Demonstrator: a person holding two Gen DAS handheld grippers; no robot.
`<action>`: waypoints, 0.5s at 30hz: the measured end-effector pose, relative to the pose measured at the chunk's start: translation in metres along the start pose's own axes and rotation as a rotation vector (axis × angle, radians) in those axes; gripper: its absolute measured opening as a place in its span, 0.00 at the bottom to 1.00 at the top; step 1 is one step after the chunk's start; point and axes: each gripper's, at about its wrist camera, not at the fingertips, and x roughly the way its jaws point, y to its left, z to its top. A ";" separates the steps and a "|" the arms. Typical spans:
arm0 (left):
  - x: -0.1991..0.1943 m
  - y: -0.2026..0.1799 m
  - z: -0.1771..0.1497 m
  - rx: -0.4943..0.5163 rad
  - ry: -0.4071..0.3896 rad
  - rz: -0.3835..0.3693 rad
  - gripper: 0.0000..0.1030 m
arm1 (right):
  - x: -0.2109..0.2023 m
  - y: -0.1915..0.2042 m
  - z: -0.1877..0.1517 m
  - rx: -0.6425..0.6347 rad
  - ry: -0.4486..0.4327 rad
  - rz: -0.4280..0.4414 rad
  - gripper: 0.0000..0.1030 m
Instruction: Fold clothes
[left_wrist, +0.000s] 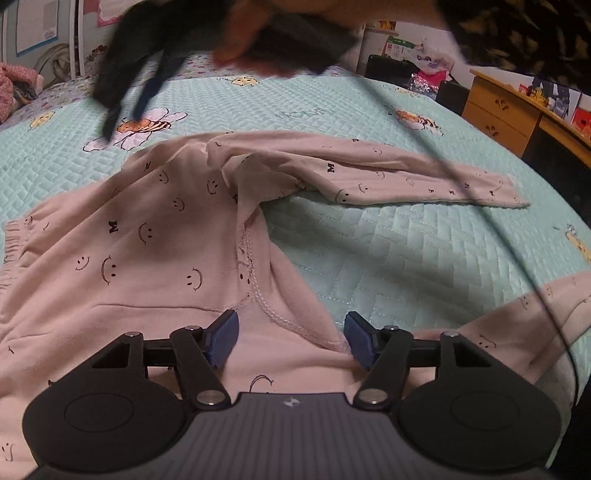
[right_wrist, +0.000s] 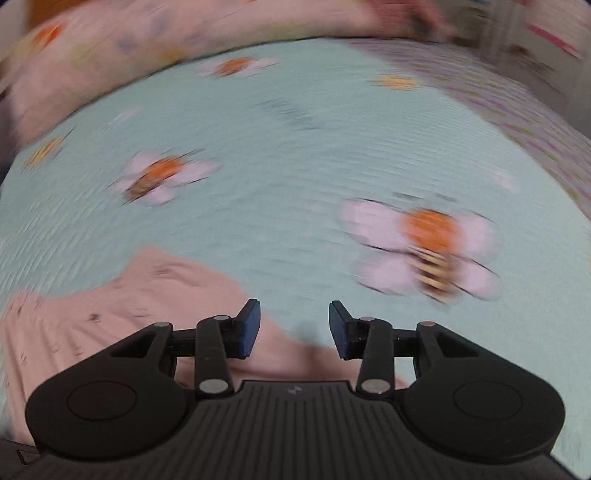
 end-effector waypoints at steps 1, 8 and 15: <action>0.000 0.001 -0.001 -0.004 -0.004 -0.005 0.65 | 0.011 0.011 0.006 -0.039 0.013 0.025 0.42; -0.001 0.005 -0.003 -0.026 -0.021 -0.037 0.66 | 0.064 0.034 0.022 -0.162 0.101 0.054 0.42; -0.003 0.016 -0.004 -0.087 -0.024 -0.088 0.66 | 0.071 0.034 0.036 -0.072 0.137 0.091 0.02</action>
